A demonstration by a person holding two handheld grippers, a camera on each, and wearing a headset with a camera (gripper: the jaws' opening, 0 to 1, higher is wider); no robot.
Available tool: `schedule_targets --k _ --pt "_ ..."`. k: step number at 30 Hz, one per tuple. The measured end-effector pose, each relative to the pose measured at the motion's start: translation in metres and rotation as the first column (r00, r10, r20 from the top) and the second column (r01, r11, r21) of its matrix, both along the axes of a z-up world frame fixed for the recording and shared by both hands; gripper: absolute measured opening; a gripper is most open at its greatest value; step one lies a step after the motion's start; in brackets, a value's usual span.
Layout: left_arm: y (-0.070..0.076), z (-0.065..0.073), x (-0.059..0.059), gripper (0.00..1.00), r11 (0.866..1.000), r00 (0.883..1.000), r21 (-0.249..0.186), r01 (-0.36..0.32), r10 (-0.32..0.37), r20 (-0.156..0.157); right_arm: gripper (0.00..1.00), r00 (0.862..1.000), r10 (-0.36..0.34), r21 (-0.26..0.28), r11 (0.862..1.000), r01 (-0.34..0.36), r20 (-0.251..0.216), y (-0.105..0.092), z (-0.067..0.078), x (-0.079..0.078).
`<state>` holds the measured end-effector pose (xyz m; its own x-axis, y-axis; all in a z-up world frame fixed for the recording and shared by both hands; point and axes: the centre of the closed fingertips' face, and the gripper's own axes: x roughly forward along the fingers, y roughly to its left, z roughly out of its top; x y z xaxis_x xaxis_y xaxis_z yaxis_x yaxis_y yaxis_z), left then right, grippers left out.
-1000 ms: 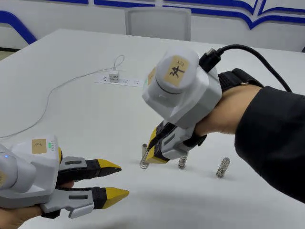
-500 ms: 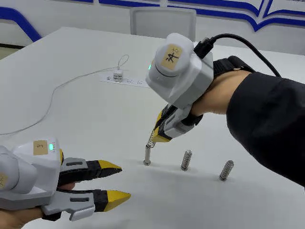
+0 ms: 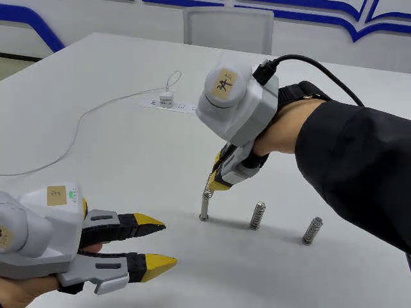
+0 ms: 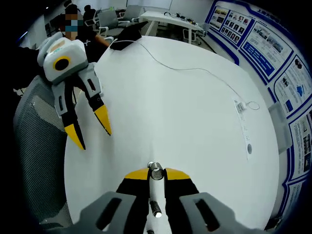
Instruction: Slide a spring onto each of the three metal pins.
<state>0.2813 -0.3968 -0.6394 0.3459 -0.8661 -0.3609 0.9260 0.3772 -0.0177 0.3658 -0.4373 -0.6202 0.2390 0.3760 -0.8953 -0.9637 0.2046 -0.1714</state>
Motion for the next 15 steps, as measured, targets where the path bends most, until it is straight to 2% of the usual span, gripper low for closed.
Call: schedule_targets --k 7,10,15 --pt "0.001 -0.002 0.000 0.34 1.000 1.000 0.003 -0.004 0.004 -0.004 0.12 1.000 0.006 -0.021 1.000 -0.007 -0.020 0.003 -0.011 0.002" --pt "0.001 -0.003 -0.001 0.34 1.000 1.000 0.006 -0.004 0.004 -0.007 0.12 0.999 0.002 -0.041 0.999 -0.004 -0.043 0.002 -0.022 0.004" --pt "0.002 -0.003 -0.001 0.33 1.000 1.000 0.006 -0.007 0.007 -0.010 0.12 0.998 0.002 -0.064 0.998 -0.005 -0.057 0.003 -0.035 0.005"
